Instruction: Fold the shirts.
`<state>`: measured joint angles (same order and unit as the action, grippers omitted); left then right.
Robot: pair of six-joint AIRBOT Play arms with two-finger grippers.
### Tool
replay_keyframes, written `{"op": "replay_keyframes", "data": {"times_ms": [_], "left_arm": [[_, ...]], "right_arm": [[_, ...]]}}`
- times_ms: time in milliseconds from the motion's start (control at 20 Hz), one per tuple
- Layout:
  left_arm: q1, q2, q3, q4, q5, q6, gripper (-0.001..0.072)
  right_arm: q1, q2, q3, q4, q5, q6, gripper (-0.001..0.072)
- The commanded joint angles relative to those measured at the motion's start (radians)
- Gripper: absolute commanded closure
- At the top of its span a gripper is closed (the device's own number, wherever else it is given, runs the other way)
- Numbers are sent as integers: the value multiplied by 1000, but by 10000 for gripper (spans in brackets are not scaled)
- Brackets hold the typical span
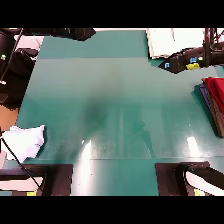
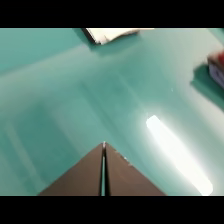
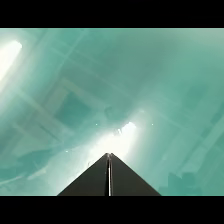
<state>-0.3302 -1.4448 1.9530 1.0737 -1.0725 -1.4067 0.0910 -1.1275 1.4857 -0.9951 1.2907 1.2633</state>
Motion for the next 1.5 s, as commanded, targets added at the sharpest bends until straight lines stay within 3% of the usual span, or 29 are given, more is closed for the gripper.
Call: {"op": "replay_keyframes", "data": {"times_ms": [0, 50, 150, 450, 650, 750, 950, 1150, 1200, 1250, 1300, 1350, 1450], "left_arm": [[72, 41, 3, 36, -251, 1, 683], [113, 66, 1, 74, -348, 1, 683], [185, 163, -72, 178, -420, 1, 683], [406, 569, -644, 441, -433, -8, 682], [539, 677, -1016, 510, -433, -10, 665], [566, 676, -1152, 534, -402, -40, 95], [569, 676, -1320, 602, -298, -61, 98], [569, 676, -1369, 631, -277, -84, 100], [569, 676, -1369, 631, -279, -93, 131], [569, 676, -1369, 630, -284, -98, 349], [569, 676, -1365, 628, -296, -97, 617], [569, 676, -1355, 624, -299, -96, 673], [569, 676, -1282, 605, -316, -96, 683]], "right_arm": [[1, 0, 0, 0, 12, 0, 695], [1, 0, 0, 0, 15, 1, 695], [1, 0, 0, 0, 19, 0, 695], [1, 0, -1, 0, 19, 0, 695], [1, -1, -1, -1, 18, 0, 695], [1, -1, -1, 0, 19, 0, 695], [1, -1, -1, 0, 19, 0, 695], [1, -1, -1, 0, 19, 0, 695], [1, -1, -1, 0, 19, 0, 695], [1, -1, -1, 0, 20, 0, 695], [1, -1, -1, 0, 20, 0, 695], [1, -1, -1, 0, 19, 0, 696], [1, -1, 0, 0, 12, 0, 695]]}}
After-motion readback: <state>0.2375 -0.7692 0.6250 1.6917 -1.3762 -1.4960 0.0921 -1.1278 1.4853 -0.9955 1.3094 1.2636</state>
